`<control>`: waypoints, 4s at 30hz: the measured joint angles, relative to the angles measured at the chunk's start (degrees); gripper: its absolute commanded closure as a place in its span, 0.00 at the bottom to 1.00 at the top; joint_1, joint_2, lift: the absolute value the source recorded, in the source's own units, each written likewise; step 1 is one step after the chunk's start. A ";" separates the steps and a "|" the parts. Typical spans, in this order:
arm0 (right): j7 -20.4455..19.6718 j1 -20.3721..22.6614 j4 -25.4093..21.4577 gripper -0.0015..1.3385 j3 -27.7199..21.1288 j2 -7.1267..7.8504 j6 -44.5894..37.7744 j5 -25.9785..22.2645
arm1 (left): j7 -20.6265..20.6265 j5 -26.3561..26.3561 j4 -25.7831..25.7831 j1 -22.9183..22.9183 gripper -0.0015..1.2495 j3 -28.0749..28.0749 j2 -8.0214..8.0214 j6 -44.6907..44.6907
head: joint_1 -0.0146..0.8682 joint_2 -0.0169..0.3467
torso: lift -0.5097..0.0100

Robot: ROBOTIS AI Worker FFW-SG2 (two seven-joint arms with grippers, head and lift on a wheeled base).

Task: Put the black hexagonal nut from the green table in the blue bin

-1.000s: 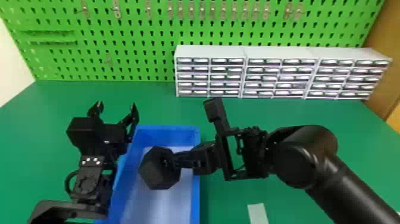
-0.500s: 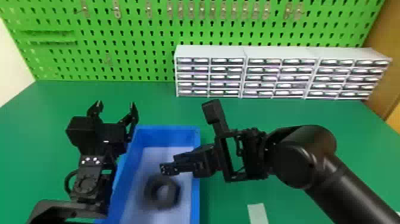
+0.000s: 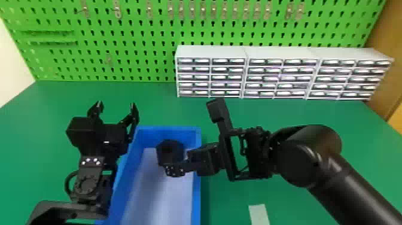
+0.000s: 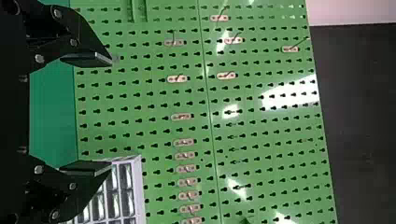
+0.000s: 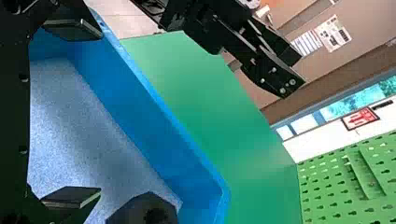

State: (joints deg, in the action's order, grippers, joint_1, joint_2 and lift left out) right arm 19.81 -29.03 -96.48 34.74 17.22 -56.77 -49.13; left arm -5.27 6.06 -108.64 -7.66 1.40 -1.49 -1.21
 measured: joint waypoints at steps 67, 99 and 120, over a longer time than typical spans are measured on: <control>-14.18 21.51 -21.30 0.09 -41.85 -12.77 23.51 36.68 | 0.00 -0.50 0.00 -0.36 0.37 0.01 0.00 0.07 | 0.76 0.20 | 0.80; -20.16 38.40 -21.58 0.09 -40.73 -13.92 35.00 43.56 | -1.16 -1.07 -1.12 -3.75 0.37 -0.46 0.09 -0.09 | 0.76 0.20 | 0.80; -20.16 39.52 -21.73 0.09 -40.88 -13.86 35.06 44.19 | -2.11 -1.15 -0.97 -4.81 0.38 -1.37 0.19 -1.15 | 0.76 0.20 | 0.80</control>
State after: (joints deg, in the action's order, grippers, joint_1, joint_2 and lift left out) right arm -0.35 10.50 -118.21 -6.14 3.36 -21.71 -4.94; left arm -7.38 4.91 -109.61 -12.48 0.03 -1.30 -2.37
